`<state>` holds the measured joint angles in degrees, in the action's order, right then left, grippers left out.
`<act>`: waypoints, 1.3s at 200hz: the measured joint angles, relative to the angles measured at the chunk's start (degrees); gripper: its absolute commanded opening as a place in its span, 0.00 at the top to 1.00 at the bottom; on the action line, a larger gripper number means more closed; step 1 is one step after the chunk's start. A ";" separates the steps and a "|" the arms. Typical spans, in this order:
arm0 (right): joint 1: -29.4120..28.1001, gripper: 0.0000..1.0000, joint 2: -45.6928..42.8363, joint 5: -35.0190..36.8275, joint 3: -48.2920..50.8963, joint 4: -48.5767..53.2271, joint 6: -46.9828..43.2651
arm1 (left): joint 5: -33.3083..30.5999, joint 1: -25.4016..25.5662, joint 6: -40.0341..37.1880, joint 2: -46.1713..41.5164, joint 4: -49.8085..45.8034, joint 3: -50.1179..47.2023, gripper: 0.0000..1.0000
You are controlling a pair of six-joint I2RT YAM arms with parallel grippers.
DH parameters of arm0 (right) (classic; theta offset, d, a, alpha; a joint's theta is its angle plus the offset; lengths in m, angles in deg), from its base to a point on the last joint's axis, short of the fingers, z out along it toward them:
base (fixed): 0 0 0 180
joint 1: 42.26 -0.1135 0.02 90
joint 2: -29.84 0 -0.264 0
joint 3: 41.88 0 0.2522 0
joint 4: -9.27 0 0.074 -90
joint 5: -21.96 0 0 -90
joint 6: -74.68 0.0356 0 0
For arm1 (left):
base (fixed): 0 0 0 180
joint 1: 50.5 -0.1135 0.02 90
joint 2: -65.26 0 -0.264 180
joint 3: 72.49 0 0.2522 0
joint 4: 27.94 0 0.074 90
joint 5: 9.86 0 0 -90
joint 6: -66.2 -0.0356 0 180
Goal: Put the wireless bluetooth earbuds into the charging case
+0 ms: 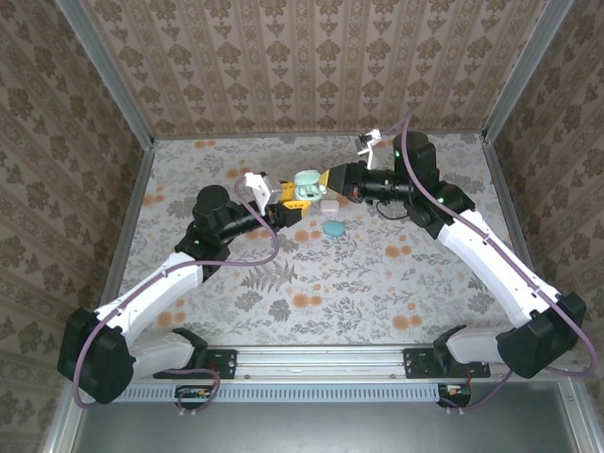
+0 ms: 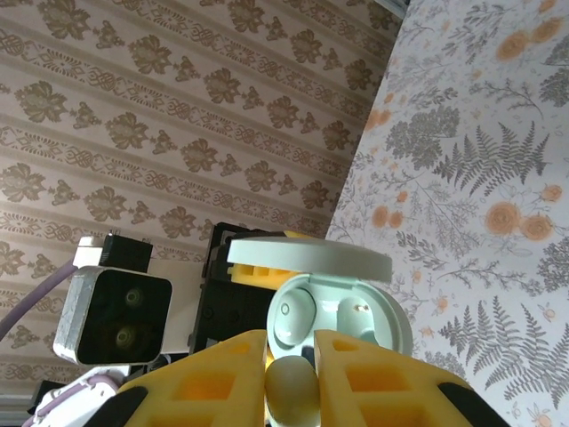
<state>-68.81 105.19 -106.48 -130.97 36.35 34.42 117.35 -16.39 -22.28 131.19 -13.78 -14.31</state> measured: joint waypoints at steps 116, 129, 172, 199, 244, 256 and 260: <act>-0.72 0.79 2.62 -0.90 -0.76 -0.31 -0.09 | 0.59 0.00 0.20 0.02 0.00 0.07 0.75; -0.72 0.79 2.80 -0.90 -0.76 -0.28 -0.24 | 0.59 0.00 0.22 0.02 0.00 0.17 0.75; -0.72 0.79 3.48 -0.83 -1.03 0.70 -1.77 | 0.79 0.00 0.28 0.04 -0.07 0.35 0.75; -0.72 0.79 3.48 -0.81 -1.11 1.16 -2.25 | 0.98 0.00 0.42 0.13 -0.07 0.35 0.75; -0.72 0.71 3.50 -0.59 -1.62 2.14 -3.45 | 1.03 0.00 0.44 0.13 -0.07 0.35 0.75; -0.72 0.70 3.50 -0.50 -1.77 2.34 -3.52 | 1.01 0.00 0.44 0.13 -0.07 0.35 0.74; -0.72 0.70 3.50 -0.39 -1.79 2.45 -3.52 | 1.01 0.00 0.44 0.13 -0.07 0.35 0.75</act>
<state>-69.53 108.69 -106.87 -132.76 38.80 30.90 118.36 -16.39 -21.84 131.32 -13.84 -13.96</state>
